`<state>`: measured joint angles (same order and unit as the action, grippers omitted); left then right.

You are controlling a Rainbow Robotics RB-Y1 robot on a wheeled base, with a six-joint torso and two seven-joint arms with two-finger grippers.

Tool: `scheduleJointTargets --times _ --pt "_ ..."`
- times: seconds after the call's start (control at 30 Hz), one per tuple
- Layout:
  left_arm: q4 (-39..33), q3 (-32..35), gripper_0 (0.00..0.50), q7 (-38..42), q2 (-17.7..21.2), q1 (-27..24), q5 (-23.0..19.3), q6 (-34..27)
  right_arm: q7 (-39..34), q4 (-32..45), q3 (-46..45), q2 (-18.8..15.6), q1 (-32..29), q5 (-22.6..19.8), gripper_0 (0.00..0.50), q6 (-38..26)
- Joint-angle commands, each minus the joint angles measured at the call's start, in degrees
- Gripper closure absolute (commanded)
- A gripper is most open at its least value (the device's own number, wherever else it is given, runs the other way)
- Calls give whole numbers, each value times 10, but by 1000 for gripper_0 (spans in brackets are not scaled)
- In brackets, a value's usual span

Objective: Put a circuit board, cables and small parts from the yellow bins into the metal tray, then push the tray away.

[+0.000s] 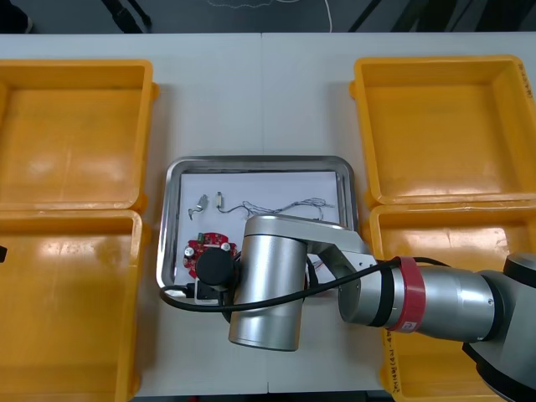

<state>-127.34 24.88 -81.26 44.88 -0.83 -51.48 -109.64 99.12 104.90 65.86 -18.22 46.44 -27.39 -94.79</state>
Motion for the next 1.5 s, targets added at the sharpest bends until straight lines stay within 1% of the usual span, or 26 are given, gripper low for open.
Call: scheduleJointTargets --times 0.03,0.2,0.27,0.63,1.0,1.23,1.5 --pt "-17 2 0 -37 24 14 -5 -4 30 2 -9 13 29 17 500 -9" --pt "-17 2 0 -37 24 14 -5 -4 41 2 -19 13 35 41 500 -10" --pt "-17 2 0 -37 24 14 -5 -4 43 -2 -23 13 38 44 500 -10" --pt "-17 2 0 -37 24 14 -5 -4 65 -44 -49 16 73 48 500 -10" --pt "-17 2 0 -37 24 14 -5 -4 83 -93 -68 31 115 51 500 -7" --pt "-17 2 0 -37 24 14 -5 -4 90 -126 -68 31 146 50 500 7" --pt "-17 2 0 -37 24 14 -5 -4 95 -164 -69 31 166 52 500 36"
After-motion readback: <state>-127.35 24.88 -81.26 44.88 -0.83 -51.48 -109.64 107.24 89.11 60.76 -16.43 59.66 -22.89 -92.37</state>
